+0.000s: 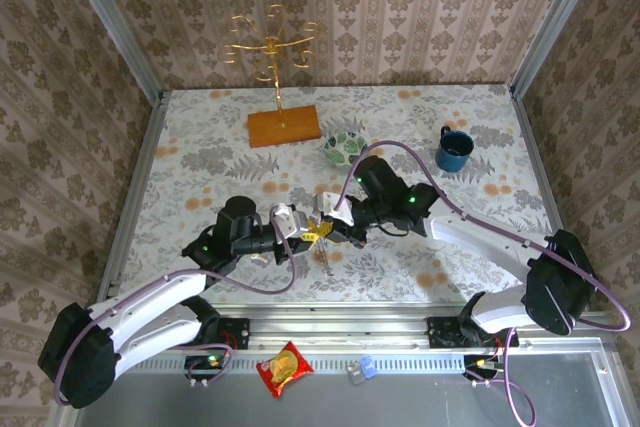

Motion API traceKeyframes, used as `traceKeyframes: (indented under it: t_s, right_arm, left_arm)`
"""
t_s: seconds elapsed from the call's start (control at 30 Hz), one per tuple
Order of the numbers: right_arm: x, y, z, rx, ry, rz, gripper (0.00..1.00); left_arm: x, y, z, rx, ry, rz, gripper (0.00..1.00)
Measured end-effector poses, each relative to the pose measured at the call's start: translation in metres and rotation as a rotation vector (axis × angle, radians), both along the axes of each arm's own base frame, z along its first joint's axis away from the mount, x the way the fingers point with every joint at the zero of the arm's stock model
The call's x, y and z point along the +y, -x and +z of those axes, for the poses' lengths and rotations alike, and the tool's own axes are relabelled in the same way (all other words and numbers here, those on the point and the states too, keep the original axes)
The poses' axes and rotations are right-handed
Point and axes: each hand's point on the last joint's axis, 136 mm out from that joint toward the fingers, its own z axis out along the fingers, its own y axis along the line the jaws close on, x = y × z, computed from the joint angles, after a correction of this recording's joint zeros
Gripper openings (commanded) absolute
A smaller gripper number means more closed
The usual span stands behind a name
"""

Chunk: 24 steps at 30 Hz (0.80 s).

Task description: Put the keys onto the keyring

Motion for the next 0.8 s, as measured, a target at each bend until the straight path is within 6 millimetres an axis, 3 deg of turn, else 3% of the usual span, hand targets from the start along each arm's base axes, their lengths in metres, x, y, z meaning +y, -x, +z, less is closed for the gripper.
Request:
traceKeyframes:
  t_s: [0.17,0.23,0.4,0.47,0.63,0.8]
  right_arm:
    - [0.003,-0.003,-0.007,-0.016,0.058,0.009,0.00]
    - [0.003,-0.002,-0.008,-0.016,0.064,0.012,0.00]
    - [0.002,-0.004,-0.009,0.018,0.045,-0.033,0.28]
    - [-0.003,-0.006,-0.011,0.032,0.029,-0.066,0.32]
    - [-0.012,-0.003,-0.012,0.059,0.008,-0.112,0.31]
    - [-0.013,-0.002,-0.016,0.086,-0.002,-0.137,0.17]
  left_arm:
    - [0.001,0.003,-0.009,0.019,-0.045,-0.021,0.00]
    - [0.001,0.005,-0.010,0.017,-0.053,-0.029,0.00]
    - [0.001,0.006,-0.011,0.019,-0.053,-0.033,0.00]
    - [0.000,0.006,-0.010,0.017,-0.051,-0.034,0.00]
    - [-0.001,0.004,-0.005,-0.004,-0.034,-0.029,0.00]
    - [-0.002,0.004,-0.006,-0.012,-0.033,-0.027,0.00]
